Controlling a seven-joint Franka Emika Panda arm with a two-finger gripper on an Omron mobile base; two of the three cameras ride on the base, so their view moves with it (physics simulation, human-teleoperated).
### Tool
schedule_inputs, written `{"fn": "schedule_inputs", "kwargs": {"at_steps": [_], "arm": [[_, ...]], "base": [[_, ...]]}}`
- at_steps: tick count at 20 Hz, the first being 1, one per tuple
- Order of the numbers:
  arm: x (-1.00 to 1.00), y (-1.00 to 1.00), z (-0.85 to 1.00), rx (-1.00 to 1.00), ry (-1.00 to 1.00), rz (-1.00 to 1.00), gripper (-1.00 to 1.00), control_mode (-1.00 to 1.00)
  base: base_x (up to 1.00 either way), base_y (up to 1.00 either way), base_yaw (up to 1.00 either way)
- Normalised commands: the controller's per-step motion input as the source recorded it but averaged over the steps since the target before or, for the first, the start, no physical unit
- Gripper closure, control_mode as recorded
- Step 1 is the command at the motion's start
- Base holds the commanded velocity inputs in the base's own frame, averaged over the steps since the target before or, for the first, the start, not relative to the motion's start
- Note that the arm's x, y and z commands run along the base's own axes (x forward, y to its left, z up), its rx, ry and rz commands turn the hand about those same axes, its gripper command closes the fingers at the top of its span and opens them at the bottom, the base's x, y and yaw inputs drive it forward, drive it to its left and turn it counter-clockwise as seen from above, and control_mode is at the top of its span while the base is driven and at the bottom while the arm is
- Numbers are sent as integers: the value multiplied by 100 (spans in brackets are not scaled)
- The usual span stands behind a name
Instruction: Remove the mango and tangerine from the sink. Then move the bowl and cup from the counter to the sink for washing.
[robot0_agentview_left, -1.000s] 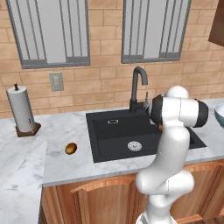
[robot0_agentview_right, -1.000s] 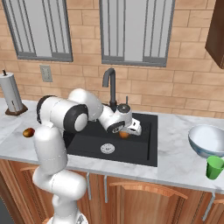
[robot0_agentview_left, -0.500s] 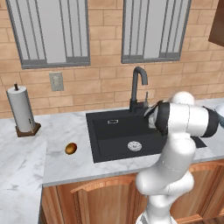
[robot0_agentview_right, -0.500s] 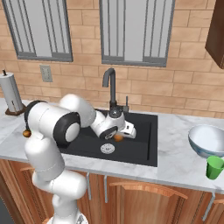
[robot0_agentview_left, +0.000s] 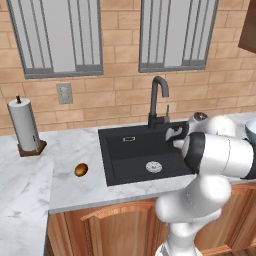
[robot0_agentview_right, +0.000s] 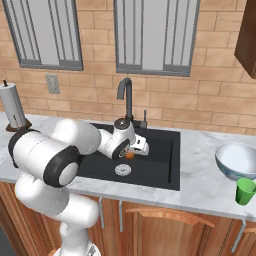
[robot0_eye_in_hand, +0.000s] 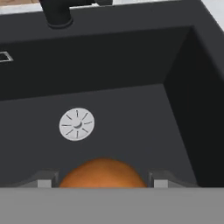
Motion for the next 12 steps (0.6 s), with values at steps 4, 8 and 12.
{"fn": "schedule_inputs", "kwargs": {"at_steps": [4, 8, 12], "arm": [[-23, 29, 39, 0, 0, 0, 100, -100], [-24, 36, 29, 0, 0, 0, 100, -100], [-20, 39, 25, 0, 0, 0, 100, -100]], "base": [[0, 0, 0], [0, 0, 0], [0, 0, 0]]}}
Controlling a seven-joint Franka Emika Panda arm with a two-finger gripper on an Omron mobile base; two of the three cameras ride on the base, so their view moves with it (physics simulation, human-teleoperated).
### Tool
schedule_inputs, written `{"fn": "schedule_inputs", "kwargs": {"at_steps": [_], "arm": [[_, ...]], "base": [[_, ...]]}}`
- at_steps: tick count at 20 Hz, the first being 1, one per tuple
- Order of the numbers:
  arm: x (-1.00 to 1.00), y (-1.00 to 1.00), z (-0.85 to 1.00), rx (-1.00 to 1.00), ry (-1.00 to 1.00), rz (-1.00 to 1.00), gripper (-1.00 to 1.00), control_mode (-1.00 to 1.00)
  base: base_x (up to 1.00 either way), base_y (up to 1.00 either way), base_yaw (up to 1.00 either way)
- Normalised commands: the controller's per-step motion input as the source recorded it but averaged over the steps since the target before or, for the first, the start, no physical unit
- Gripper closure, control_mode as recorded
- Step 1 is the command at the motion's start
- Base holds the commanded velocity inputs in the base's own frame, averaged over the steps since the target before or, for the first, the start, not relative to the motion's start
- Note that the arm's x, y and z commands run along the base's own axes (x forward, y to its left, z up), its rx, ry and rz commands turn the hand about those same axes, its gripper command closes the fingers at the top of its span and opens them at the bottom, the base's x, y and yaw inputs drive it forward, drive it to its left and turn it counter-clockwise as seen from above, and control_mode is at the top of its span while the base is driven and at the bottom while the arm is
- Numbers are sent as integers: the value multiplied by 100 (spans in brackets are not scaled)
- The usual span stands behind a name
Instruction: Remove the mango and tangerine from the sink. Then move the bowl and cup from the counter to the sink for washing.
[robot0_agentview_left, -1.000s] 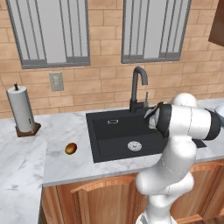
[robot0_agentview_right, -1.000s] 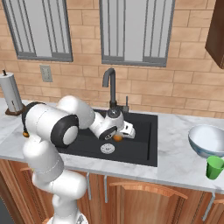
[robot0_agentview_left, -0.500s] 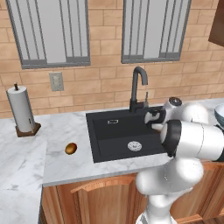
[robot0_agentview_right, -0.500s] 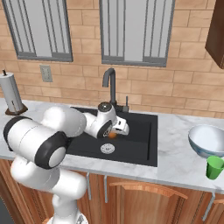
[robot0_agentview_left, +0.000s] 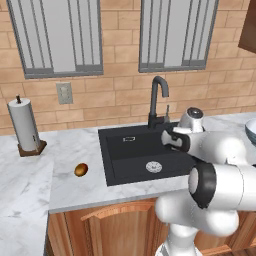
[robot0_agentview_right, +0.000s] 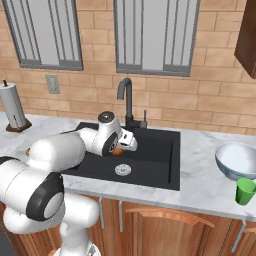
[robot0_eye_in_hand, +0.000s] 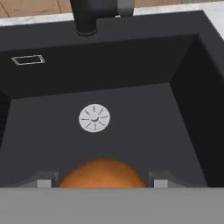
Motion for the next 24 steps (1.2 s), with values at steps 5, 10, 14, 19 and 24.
{"fn": "schedule_inputs", "kwargs": {"at_steps": [5, 10, 14, 19, 24], "arm": [[-14, 43, 25, 0, -4, 0, 100, -100], [-13, 48, 21, 0, 0, 0, 100, -100], [-13, 53, 17, 0, 0, 0, 100, -100], [-8, 53, 15, 0, 0, 0, 100, -100], [-6, 54, 16, 0, 0, 0, 100, -100]], "base": [[0, 0, 0], [0, 0, 0], [0, 0, 0], [0, 0, 0], [0, 0, 0]]}}
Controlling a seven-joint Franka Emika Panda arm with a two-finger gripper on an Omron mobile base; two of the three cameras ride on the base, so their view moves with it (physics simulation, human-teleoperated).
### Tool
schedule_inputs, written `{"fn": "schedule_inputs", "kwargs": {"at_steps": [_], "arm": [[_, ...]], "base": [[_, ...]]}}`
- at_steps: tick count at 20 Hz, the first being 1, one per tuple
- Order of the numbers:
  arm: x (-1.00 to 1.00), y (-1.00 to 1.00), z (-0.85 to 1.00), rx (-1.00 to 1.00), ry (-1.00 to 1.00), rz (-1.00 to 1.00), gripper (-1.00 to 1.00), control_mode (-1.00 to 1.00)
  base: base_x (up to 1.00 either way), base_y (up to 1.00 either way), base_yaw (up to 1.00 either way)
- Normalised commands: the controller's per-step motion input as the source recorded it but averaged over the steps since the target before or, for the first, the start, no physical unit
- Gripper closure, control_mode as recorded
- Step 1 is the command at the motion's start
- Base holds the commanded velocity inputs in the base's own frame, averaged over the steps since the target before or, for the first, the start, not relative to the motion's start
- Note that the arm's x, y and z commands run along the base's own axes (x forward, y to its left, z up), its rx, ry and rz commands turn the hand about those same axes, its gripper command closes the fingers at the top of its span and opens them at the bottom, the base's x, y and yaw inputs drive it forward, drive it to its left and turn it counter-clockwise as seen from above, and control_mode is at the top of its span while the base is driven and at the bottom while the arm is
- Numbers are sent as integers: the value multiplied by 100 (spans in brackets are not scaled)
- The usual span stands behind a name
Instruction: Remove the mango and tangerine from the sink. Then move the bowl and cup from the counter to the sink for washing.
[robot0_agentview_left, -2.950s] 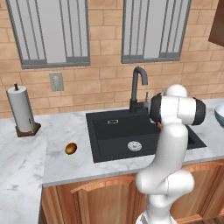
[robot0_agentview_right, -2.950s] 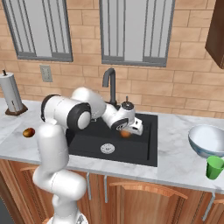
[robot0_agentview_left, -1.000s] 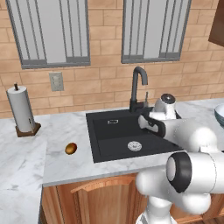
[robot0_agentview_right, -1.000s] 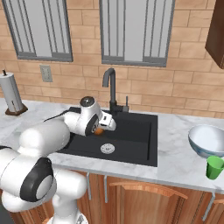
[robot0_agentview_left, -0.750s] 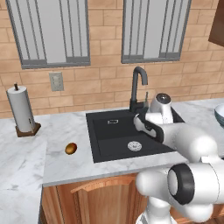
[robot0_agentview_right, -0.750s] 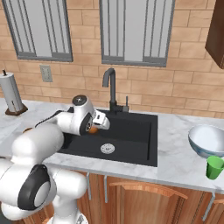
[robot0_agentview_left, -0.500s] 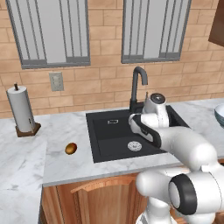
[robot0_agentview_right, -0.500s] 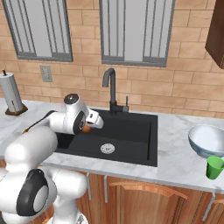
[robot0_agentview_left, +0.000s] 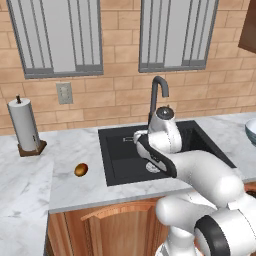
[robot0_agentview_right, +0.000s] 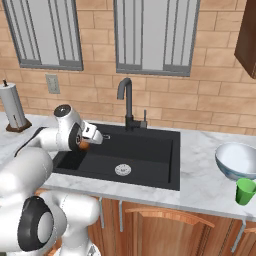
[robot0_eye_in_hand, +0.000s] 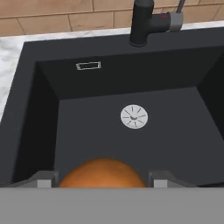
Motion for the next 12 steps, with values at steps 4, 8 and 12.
{"fn": "schedule_inputs", "kwargs": {"at_steps": [4, 8, 12], "arm": [[-3, 54, 17, 0, 0, 0, 100, -100], [-4, 52, 15, 0, 0, 0, 100, -100], [-3, 50, 12, 0, 0, 1, 100, -100]], "base": [[0, 0, 0], [0, 0, 0], [0, 0, 0]]}}
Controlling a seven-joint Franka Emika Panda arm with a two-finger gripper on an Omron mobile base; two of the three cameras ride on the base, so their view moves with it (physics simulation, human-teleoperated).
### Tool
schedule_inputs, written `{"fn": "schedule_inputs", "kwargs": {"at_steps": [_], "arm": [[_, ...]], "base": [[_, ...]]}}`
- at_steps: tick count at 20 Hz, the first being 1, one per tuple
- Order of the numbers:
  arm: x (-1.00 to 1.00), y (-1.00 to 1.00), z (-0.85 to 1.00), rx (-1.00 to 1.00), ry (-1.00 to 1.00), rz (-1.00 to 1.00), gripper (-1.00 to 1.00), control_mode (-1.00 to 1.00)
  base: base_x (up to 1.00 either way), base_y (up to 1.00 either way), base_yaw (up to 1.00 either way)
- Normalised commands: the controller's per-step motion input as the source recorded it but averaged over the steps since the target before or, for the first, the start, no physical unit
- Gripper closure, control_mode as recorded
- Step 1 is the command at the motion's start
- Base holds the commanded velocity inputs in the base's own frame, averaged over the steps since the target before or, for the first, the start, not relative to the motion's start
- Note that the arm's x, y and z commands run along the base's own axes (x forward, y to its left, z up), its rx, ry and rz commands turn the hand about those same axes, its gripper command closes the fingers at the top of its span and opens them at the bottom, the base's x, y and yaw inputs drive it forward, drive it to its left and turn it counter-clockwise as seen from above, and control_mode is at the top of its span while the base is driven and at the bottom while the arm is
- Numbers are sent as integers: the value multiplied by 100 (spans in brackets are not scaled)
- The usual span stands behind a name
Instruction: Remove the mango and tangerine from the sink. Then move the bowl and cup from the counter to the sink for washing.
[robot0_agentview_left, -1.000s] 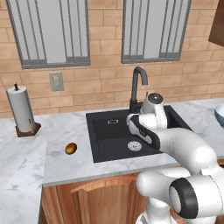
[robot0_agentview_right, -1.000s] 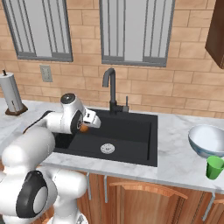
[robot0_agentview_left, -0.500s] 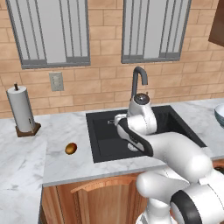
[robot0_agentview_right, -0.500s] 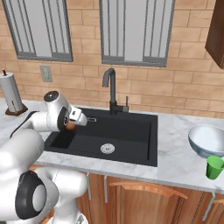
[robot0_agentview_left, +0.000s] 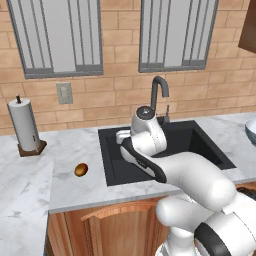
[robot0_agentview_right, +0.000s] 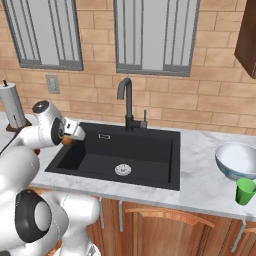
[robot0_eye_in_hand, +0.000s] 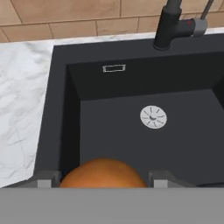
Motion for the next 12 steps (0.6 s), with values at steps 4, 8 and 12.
{"fn": "schedule_inputs", "kwargs": {"at_steps": [4, 8, 12], "arm": [[0, 43, 3, 0, -2, 6, 100, -100], [0, 36, 2, 2, -2, 10, 100, -100], [0, 33, 6, 3, -3, 9, 100, -100]], "base": [[0, 0, 0], [0, 0, 0], [0, 0, 0]]}}
